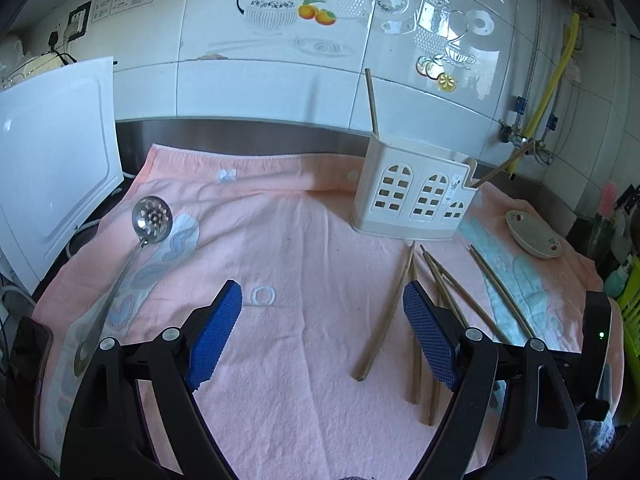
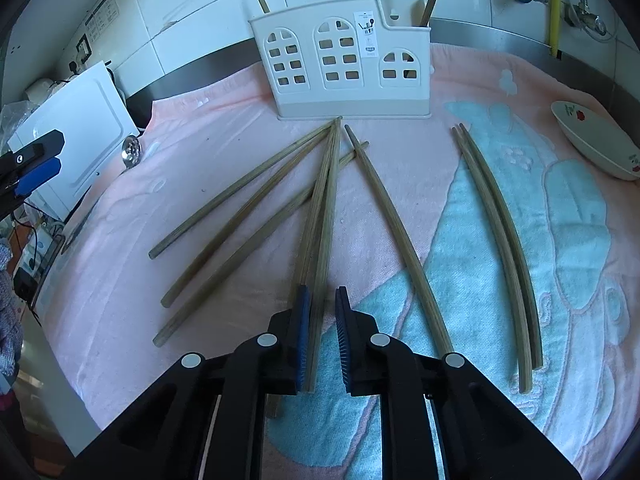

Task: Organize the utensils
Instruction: 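Close the right tool on a chopstick while the left tool grasps another chopstick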

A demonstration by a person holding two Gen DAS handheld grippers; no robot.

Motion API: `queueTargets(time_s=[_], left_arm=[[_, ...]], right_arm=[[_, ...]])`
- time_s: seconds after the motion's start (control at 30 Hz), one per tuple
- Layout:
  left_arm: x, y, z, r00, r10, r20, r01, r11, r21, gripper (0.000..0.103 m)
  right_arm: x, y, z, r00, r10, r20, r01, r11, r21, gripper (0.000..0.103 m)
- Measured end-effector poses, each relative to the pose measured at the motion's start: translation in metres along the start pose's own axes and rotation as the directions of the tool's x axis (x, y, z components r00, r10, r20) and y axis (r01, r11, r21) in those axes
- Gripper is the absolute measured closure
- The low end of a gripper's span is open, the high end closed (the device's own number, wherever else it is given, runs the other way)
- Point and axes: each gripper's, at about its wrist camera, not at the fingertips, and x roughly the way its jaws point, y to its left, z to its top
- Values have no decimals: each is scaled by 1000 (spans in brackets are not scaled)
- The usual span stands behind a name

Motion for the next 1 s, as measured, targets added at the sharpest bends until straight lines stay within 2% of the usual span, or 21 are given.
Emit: queueTargets(time_s=[0.17, 0.27, 0.33, 0.67, 1.0], left_arm=[[1, -2, -6, 1000, -9, -13, 9, 1000, -1, 21], [2, -7, -10, 1000, -20, -23, 20, 1000, 4, 21], [2, -12, -13, 999, -28, -31, 28, 999, 15, 21], [5, -35, -29, 996, -61, -71, 65, 997, 49, 21], [10, -78, -50, 984, -132, -120, 145, 983, 108, 22]], right_arm=[[3, 5, 1, 999, -32, 5, 32, 999, -19, 91], [5, 13, 0, 996, -82, 20, 83, 994, -68, 91], [5, 14, -2, 994, -101, 28, 103, 991, -82, 95], [-9, 3, 0, 997, -53, 51, 55, 998, -43, 96], [-59, -7, 5, 987, -27, 157, 33, 999, -32, 96]])
